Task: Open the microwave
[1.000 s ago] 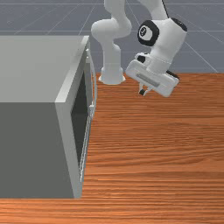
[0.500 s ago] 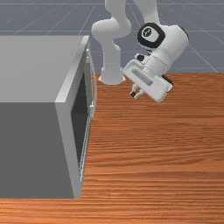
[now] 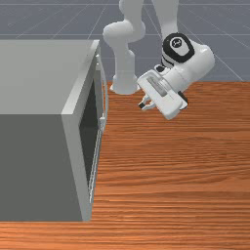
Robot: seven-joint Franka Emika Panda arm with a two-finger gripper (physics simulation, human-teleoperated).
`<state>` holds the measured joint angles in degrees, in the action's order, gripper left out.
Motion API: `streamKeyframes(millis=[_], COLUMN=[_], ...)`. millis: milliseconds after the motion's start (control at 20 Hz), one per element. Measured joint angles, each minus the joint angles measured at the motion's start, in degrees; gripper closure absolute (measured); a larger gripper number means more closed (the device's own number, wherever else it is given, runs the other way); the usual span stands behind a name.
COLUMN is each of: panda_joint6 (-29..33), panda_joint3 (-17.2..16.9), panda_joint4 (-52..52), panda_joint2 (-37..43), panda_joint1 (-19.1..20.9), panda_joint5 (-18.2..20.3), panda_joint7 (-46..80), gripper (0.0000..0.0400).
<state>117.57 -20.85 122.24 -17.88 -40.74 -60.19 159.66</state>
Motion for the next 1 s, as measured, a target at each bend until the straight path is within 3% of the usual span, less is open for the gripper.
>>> streamKeyframes(millis=[50, 400, 450, 600, 650, 1000], panda_joint6=[-1.5, -4.1, -8.0, -9.7, -14.5, -24.2], panda_joint3=[-0.1, -0.6, -2.0, -2.9, -3.6, -5.0], panda_joint4=[-1.5, -2.4, -3.2, -3.9, -5.2, -6.8], panda_joint2=[-0.7, -0.9, -2.7, -3.2, -5.2, -6.9], panda_joint1=[-0.2, -0.8, -2.5, -2.6, -3.6, -6.3], panda_joint5=[2.4, 1.5, -2.6, -3.7, -5.3, -5.6], panda_joint7=[2.6, 5.0, 6.3, 6.3, 6.3, 6.3], gripper=[0.04, 0.04, 0.04, 0.04, 0.04, 0.04])
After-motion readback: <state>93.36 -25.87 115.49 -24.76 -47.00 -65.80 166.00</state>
